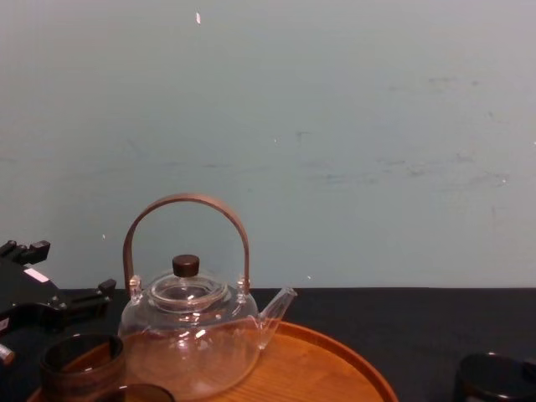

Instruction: Pick up the glass from the table and place it on the tray.

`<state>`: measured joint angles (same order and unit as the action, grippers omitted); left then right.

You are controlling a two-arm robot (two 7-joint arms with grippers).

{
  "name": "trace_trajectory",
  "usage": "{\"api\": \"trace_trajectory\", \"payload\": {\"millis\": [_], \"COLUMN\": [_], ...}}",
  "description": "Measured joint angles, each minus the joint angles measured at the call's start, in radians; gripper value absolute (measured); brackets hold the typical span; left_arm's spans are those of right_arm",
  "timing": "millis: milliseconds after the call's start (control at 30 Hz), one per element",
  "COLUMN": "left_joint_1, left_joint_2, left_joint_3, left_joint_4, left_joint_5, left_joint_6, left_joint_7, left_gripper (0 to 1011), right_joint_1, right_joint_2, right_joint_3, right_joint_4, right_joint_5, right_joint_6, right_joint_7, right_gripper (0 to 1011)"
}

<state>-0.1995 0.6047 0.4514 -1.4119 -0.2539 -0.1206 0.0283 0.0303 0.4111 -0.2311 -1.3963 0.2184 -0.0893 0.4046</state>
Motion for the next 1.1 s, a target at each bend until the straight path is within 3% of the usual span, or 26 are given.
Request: {"api": "trace_trajectory", "payload": {"millis": [400,1100], "left_joint_1": [0.0,0.0], "left_joint_2": [0.0,0.0], "left_joint_3": [0.0,0.0], "left_joint_4": [0.0,0.0], "left_joint_5": [0.0,0.0], "left_joint_6": [0.0,0.0], "left_joint_7": [0.0,0.0], "left_gripper": [1001,1001], "right_joint_1": [0.071,0.072], "right_joint_2": [-0.017,-0.017], "right_joint_3": [-0.03,-0.031], "right_joint_4": [0.078,0.078], "right_joint_5": [-0.008,-0.009], "right_joint_6": [0.008,0.007], "right_joint_7": [0.009,0.009], "right_gripper": [1002,1002]}}
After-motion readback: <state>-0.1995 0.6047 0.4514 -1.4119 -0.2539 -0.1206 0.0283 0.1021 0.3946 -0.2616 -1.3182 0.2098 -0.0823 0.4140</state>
